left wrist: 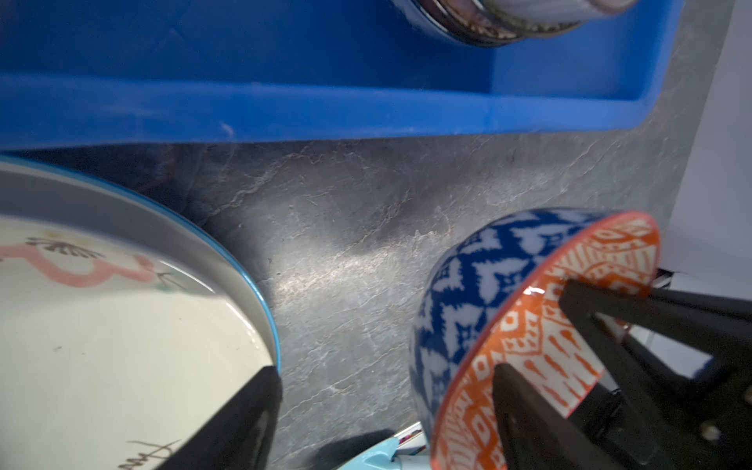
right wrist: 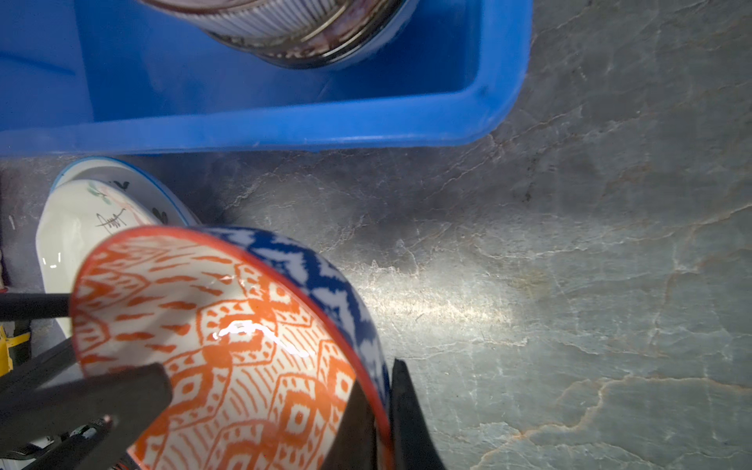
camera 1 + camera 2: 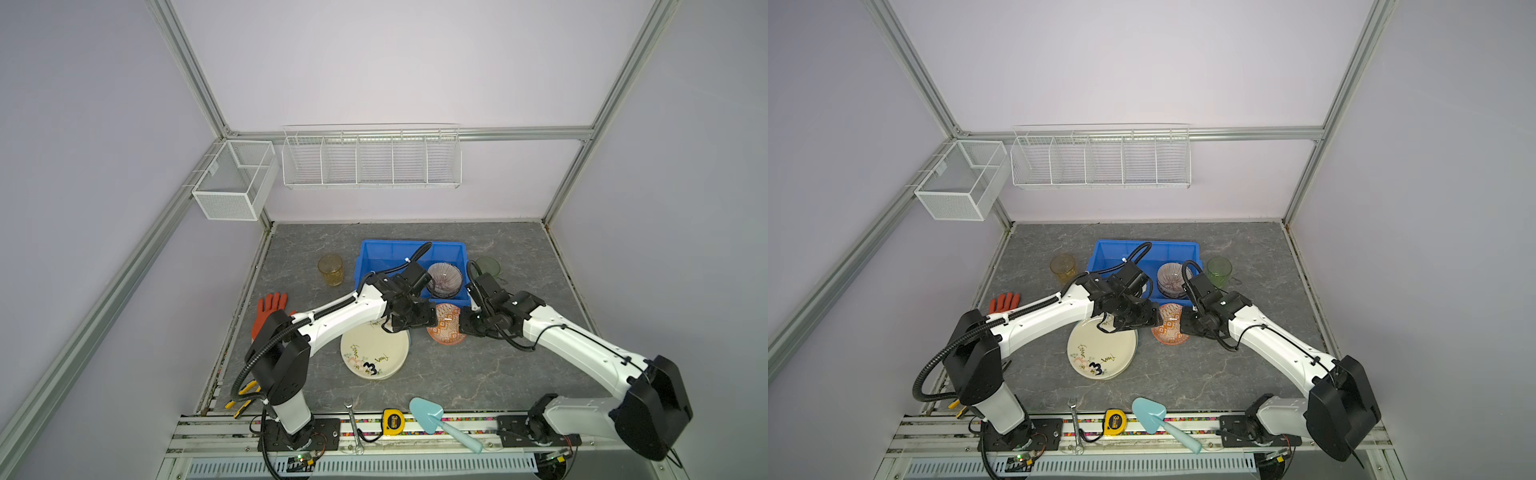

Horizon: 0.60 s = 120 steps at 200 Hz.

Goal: Place the mixed dishes into the plastic bin
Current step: 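Tilt the orange-blue bowl up with the right gripper while the left approaches, then close the left gripper on the raised orange-blue bowl rim while the right holds it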

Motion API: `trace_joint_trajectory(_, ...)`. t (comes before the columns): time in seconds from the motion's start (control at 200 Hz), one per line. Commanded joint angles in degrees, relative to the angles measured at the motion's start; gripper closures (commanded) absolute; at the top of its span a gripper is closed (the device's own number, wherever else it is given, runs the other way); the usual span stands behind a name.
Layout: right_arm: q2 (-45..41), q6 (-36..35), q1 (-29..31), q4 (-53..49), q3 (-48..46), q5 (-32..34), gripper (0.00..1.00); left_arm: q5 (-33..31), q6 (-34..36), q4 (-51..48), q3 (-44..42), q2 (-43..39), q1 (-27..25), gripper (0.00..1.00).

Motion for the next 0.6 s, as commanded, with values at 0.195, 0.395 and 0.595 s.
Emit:
trace_joint_trajectory(0.195, -1.3, -0.1, 0.7, -0.6, 2.6, -1.0, 0.93, 0.4, 0.7, -1.1, 2.3, 2.1, -0.3, 0.45)
trace_joint_trajectory(0.395, -0.7, -0.1, 0.8, -0.2, 3.0, -1.2, 0.93, 0.7, 1.1, -1.4, 3.0, 2.7, -0.3, 0.6)
trace_joint_trajectory(0.595, -0.3, 0.1, 0.9, 0.4, 3.3, -1.7, 0.93, 1.1, 1.6, -1.6, 3.6, 3.1, -0.2, 0.75)
